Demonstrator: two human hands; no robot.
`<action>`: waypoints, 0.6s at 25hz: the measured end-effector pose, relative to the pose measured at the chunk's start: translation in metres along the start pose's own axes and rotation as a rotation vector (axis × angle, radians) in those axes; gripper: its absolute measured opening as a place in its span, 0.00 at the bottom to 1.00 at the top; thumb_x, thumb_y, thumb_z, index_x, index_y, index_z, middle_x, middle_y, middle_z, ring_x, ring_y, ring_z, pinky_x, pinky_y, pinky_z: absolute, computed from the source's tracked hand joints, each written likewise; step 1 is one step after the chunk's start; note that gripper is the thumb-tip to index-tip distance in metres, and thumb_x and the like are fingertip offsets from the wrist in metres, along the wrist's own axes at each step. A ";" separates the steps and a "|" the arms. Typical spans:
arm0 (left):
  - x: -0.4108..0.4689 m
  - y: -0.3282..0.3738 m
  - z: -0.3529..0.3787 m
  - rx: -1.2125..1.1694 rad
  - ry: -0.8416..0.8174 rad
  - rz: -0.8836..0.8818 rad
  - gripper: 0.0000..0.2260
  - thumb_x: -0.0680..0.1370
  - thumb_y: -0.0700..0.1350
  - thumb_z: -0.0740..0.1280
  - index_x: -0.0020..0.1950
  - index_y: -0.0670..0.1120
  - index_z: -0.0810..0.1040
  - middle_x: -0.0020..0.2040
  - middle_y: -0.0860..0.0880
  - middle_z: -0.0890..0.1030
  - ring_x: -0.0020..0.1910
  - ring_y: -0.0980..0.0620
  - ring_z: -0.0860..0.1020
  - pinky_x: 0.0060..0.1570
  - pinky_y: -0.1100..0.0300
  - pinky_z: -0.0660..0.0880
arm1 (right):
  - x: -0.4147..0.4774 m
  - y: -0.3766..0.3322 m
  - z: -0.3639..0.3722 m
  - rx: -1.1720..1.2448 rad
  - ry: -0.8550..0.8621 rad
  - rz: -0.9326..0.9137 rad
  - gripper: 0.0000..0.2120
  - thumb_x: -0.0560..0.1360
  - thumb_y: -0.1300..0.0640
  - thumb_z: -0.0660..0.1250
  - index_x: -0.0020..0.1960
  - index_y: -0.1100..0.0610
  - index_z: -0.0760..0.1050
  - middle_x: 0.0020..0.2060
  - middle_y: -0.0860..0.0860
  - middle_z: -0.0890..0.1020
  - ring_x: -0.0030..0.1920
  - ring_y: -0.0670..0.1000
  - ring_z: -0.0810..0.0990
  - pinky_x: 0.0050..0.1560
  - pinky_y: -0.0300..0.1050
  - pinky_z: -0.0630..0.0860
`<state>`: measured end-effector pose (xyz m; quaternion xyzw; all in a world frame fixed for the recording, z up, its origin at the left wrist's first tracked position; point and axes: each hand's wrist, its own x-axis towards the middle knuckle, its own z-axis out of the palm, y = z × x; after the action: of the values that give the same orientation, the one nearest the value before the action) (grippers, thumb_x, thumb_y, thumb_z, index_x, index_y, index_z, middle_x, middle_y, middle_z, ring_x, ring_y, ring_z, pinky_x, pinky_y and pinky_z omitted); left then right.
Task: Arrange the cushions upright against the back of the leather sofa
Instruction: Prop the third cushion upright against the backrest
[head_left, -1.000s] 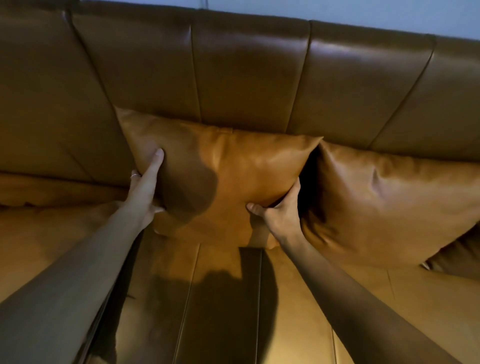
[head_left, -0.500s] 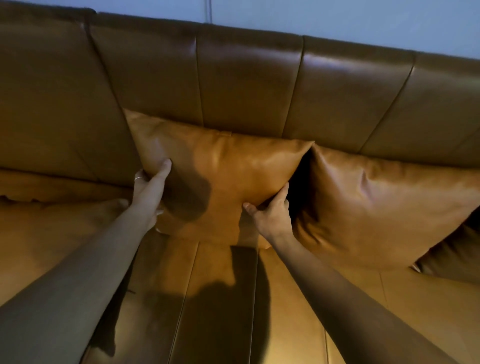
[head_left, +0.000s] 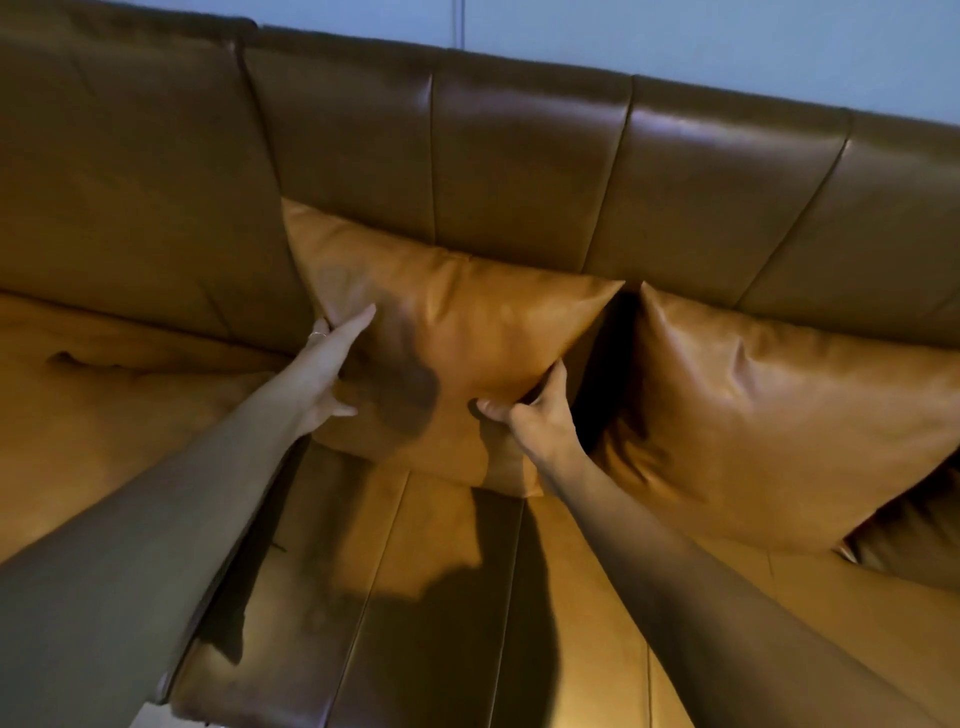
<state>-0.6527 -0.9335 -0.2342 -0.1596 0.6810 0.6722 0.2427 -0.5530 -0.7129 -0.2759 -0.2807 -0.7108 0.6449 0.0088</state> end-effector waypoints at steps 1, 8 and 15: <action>0.001 -0.001 -0.002 0.000 -0.009 -0.004 0.41 0.73 0.64 0.70 0.80 0.61 0.52 0.81 0.50 0.56 0.78 0.40 0.58 0.68 0.27 0.60 | 0.004 -0.001 0.001 0.025 -0.002 0.005 0.59 0.63 0.55 0.82 0.81 0.47 0.45 0.74 0.51 0.67 0.73 0.58 0.67 0.72 0.60 0.69; 0.012 -0.010 0.002 -0.097 0.008 0.050 0.37 0.75 0.61 0.70 0.79 0.61 0.54 0.79 0.49 0.59 0.77 0.41 0.60 0.67 0.27 0.62 | 0.023 0.007 -0.001 0.084 0.017 0.014 0.56 0.66 0.66 0.79 0.81 0.49 0.46 0.75 0.52 0.65 0.75 0.57 0.64 0.74 0.59 0.65; 0.005 -0.012 -0.017 0.029 0.066 0.044 0.36 0.75 0.60 0.70 0.79 0.61 0.56 0.77 0.50 0.63 0.75 0.41 0.63 0.67 0.30 0.62 | 0.002 -0.013 0.001 -0.249 0.151 0.068 0.46 0.70 0.56 0.74 0.79 0.51 0.50 0.71 0.59 0.67 0.65 0.66 0.73 0.63 0.61 0.75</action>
<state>-0.6520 -0.9502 -0.2469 -0.1631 0.7017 0.6618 0.2073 -0.5605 -0.7134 -0.2654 -0.3514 -0.7726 0.5288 0.0056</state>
